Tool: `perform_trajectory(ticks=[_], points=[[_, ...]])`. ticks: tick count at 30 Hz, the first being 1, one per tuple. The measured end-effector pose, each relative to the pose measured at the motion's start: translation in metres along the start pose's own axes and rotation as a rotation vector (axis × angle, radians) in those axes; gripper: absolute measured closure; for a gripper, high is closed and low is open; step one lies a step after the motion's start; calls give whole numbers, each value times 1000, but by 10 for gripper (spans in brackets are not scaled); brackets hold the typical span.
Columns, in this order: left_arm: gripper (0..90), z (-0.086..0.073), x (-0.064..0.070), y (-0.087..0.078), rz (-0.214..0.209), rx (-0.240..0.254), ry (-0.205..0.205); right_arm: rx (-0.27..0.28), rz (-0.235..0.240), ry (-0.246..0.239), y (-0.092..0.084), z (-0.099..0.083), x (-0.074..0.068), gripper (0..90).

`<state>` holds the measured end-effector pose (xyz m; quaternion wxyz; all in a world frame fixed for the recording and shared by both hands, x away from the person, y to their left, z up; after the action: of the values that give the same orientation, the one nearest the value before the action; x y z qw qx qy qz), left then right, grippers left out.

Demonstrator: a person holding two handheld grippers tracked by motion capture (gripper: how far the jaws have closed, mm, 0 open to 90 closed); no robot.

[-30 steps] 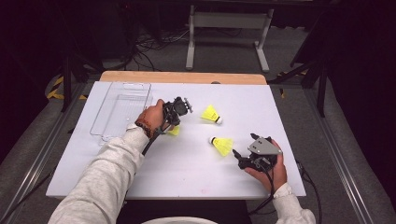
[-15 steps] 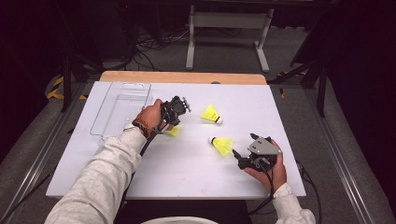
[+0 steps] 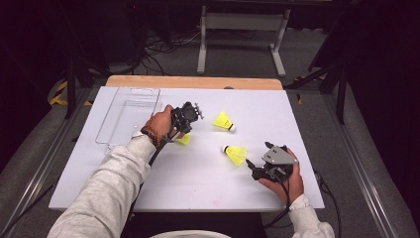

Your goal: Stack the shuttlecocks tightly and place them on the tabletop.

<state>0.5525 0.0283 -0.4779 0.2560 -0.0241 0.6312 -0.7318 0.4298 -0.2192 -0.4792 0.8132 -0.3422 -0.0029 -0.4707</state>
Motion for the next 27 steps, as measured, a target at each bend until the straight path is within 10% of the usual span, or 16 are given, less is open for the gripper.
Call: perform_trajectory(ticks=[12, 27], points=[[747, 0, 1, -10, -5, 29, 5, 2, -1, 1, -1, 0, 0, 141], [699, -16, -4, -44, 26, 182, -16, 10, -4, -1, -1, 1, 0, 140]])
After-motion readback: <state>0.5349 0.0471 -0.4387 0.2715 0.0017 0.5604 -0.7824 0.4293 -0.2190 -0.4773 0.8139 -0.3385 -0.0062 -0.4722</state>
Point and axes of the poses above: each handheld gripper's, and its own axes: y roughly forward along the jaws, z roughly out of its top, x roughly to its right, the point moved 9 cm from there along y, roughly forward along the jaws, and after that the axes turned 6 degrees about -x, right-handed, at the moved point
